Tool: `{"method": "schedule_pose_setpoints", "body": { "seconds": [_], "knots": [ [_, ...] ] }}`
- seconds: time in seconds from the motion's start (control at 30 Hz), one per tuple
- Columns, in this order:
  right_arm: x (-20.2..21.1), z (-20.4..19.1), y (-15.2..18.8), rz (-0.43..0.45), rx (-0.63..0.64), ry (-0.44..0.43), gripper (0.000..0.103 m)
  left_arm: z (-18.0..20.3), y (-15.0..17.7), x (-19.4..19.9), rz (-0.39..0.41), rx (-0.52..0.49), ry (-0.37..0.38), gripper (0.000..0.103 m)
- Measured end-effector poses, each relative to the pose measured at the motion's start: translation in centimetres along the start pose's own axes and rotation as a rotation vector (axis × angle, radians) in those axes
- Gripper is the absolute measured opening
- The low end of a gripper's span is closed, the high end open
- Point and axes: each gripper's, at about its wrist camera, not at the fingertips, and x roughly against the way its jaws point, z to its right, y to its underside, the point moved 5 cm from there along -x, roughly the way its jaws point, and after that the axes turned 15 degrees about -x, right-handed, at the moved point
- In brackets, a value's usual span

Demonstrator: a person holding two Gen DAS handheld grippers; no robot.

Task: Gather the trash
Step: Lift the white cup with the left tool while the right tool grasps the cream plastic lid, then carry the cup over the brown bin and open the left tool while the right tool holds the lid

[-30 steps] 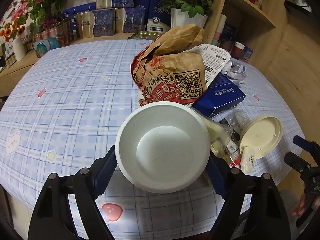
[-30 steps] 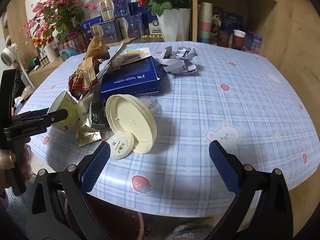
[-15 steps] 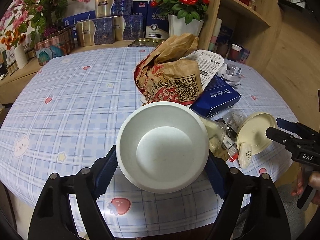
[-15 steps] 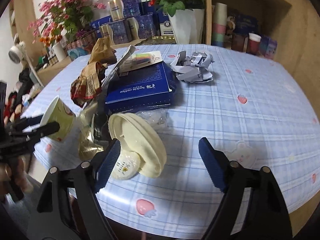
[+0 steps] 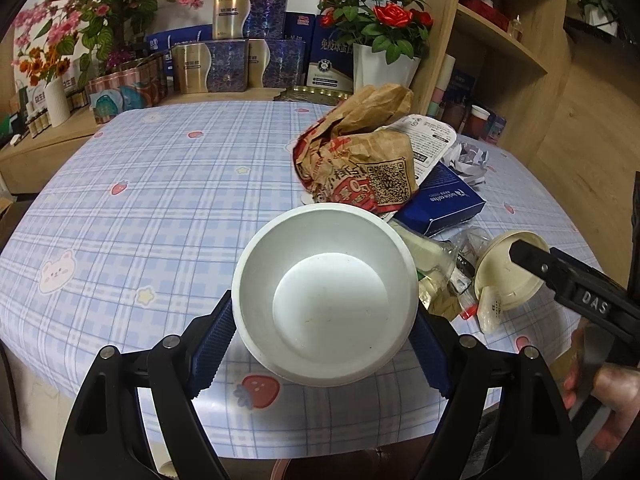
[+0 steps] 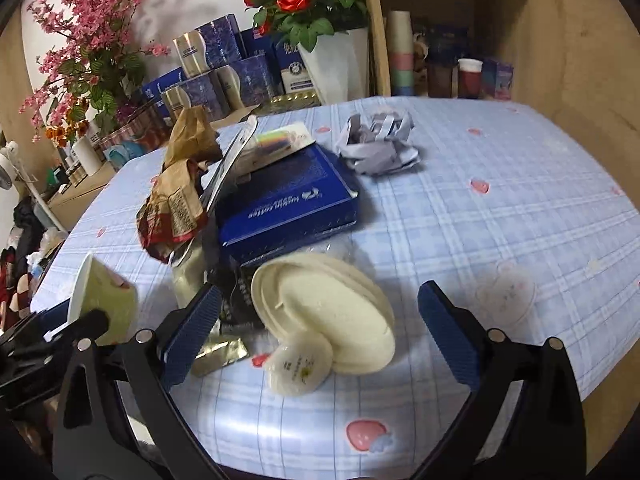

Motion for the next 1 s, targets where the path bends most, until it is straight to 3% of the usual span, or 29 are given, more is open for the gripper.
{"method": "schedule_pose_setpoints", "body": {
  "seconds": [0.1, 0.13, 0.23, 0.3, 0.43, 0.63, 1.0],
  "knots": [
    [0.0, 0.0, 0.0, 0.001, 0.064, 0.005, 0.092, -0.4, 0.2, 0.4, 0.006, 0.016, 0.006, 0.079],
    [-0.1, 0.1, 0.0, -0.002, 0.093, 0.011, 0.07, -0.5, 0.3, 0.6, 0.009, 0.02, 0.007, 0.079],
    [-0.7, 1.1, -0.4, -0.046, 0.102, 0.018, 0.03, -0.4, 0.4, 1.0, 0.013, 0.022, 0.01, 0.079],
    [-0.4, 2.1, -1.3, -0.035, 0.057, -0.001, 0.019, -0.3, 0.3, 1.4, 0.018, 0.016, 0.007, 0.079],
    [0.6, 3.5, -2.8, 0.026, 0.018, -0.001, 0.013, 0.0, 0.1, 2.4, 0.034, 0.007, 0.003, 0.079],
    [2.8, 4.8, -4.1, 0.069, -0.049, -0.019, 0.013, 0.7, 0.3, 4.1, 0.049, -0.002, 0.013, 0.079],
    [7.9, 2.8, -0.3, 0.044, -0.013, -0.141, 0.013, 3.8, 3.5, 7.7, 0.034, -0.059, 0.078, 0.079]
  ]
}}
